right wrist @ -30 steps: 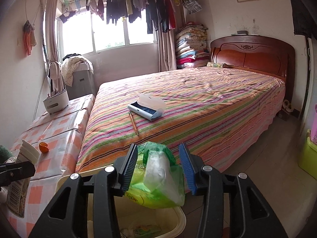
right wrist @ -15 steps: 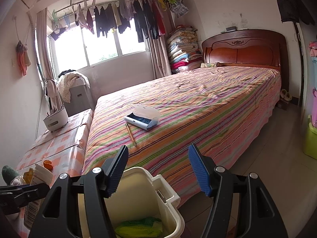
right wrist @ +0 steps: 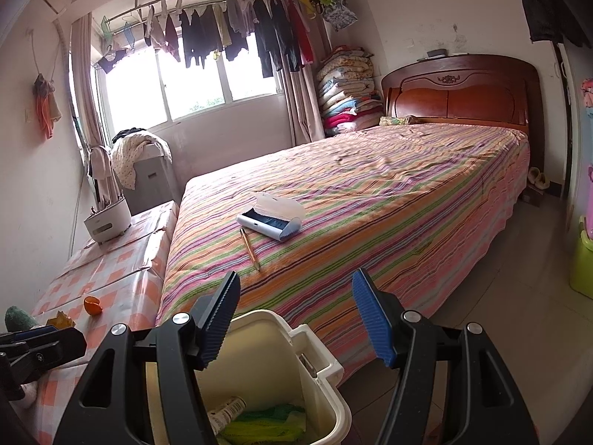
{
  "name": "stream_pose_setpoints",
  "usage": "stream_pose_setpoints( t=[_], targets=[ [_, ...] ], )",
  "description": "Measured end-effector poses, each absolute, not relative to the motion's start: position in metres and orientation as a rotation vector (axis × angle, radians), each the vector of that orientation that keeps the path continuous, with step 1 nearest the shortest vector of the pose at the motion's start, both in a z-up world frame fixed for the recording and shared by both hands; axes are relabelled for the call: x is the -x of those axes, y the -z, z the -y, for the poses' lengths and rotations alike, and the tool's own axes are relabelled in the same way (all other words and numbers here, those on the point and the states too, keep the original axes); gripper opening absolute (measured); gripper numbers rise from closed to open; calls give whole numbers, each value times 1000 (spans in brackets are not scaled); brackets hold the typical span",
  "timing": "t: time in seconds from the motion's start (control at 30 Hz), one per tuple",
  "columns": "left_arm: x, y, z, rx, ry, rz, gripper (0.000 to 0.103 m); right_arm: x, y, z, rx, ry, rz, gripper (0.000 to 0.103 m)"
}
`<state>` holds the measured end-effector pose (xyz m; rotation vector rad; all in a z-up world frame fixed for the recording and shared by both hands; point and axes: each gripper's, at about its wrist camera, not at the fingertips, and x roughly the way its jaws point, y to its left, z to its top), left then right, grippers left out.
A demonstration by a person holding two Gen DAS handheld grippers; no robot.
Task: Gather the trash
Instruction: 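Drop the pill bottle into the bin with the left tool while the right tool drops the green bag, then move both open tools back toward the remaining items on the table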
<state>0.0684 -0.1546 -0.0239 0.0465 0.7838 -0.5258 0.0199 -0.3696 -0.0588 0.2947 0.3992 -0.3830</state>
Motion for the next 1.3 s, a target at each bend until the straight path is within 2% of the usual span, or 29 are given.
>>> stream_pose_setpoints(
  t=[0.63, 1.3],
  targets=[
    [-80, 17, 123, 12, 477, -793, 87, -25, 58, 359, -284, 352, -400, 61],
    [-92, 15, 69, 67, 382, -794, 87, -54, 58, 307, -261, 227, -434, 61]
  ],
)
